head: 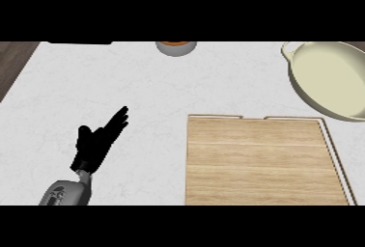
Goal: Pick the squash from the tray and place it in the pot
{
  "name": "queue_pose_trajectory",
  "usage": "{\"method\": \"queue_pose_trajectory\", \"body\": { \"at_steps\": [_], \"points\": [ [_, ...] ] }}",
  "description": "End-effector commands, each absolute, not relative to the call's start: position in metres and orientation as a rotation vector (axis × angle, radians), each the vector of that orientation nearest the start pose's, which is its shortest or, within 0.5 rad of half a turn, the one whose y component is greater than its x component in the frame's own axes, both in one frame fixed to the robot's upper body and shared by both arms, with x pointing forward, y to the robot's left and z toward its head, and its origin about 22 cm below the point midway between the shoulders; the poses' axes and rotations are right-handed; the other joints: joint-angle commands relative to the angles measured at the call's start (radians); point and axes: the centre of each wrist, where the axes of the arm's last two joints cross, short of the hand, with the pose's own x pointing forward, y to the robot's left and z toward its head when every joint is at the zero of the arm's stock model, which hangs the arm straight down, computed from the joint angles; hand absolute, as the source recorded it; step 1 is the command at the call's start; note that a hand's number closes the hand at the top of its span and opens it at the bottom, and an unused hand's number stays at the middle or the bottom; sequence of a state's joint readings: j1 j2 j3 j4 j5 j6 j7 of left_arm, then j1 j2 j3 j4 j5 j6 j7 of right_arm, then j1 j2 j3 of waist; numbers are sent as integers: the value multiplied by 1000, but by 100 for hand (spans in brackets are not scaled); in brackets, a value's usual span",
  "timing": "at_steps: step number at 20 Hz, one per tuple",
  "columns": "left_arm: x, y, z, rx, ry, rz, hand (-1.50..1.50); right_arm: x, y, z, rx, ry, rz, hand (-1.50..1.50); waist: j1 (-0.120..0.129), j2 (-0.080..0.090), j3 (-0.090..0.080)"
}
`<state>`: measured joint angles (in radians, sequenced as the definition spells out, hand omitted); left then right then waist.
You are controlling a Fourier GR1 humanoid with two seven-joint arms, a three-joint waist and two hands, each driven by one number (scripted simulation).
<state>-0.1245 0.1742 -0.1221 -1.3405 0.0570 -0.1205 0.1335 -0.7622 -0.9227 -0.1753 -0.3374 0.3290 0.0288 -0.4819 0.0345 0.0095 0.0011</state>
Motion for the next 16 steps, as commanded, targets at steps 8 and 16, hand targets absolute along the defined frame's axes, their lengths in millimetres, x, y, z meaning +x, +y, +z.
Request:
{"method": "queue_pose_trajectory", "body": {
  "at_steps": [8, 16],
  "points": [
    [284, 225, -2, -102, -1315, -318, 0, 372, -480, 135, -1223, -1177, 829, 150, 31, 16, 1],
    [278, 218, -14, -99, -1310, -339, 0, 398, -438, 113, -1067, -753, 924, 150, 55, 22, 1]
  ]
}}
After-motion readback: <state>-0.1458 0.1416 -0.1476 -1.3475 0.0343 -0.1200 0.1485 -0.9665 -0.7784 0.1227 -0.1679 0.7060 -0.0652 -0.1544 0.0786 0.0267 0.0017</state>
